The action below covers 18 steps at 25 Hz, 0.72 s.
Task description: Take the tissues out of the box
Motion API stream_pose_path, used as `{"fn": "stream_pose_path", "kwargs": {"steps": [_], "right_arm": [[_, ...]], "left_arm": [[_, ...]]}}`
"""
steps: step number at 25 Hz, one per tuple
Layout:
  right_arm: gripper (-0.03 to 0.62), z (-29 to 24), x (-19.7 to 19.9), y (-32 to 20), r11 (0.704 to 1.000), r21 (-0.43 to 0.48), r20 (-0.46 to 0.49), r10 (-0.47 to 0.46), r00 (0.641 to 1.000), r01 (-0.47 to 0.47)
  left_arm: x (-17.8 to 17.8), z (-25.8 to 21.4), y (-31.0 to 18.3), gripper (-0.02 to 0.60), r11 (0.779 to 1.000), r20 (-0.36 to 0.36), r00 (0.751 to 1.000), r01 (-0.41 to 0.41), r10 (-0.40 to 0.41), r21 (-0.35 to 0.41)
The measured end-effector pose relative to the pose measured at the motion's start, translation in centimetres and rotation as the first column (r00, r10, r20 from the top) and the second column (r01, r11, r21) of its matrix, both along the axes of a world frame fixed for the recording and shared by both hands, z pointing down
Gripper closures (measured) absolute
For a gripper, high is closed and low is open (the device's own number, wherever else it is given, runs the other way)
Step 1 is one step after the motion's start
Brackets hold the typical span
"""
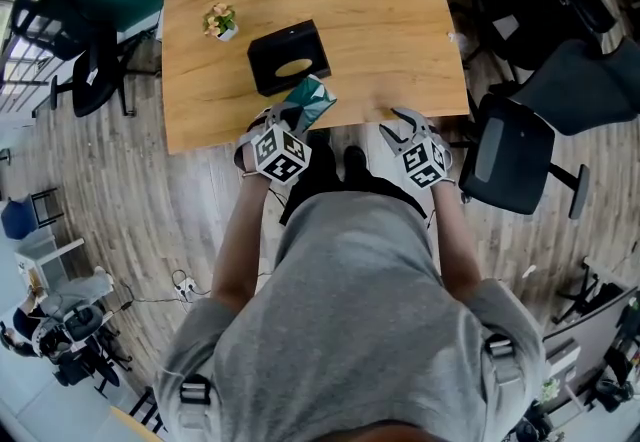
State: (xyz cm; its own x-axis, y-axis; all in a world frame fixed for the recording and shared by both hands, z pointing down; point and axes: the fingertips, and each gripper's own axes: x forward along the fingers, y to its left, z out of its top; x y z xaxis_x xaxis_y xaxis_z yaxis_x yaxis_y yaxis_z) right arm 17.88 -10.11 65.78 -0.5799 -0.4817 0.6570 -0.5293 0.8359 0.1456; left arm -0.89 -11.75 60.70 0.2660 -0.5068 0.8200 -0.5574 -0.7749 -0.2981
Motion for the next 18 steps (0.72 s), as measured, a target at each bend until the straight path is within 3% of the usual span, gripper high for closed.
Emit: {"fn": "stream_pose_path", "kwargs": {"steps": [18], "right_arm": [[0.418, 0.1, -0.8, -0.1, 1.000, -0.007, -0.001, -0.006, 1.000, 0.006]], "left_arm": [[-1.4, -0.2, 0.6, 0.563, 1.000, 0.029, 1.000, -0.001, 0.001, 0.003]]}}
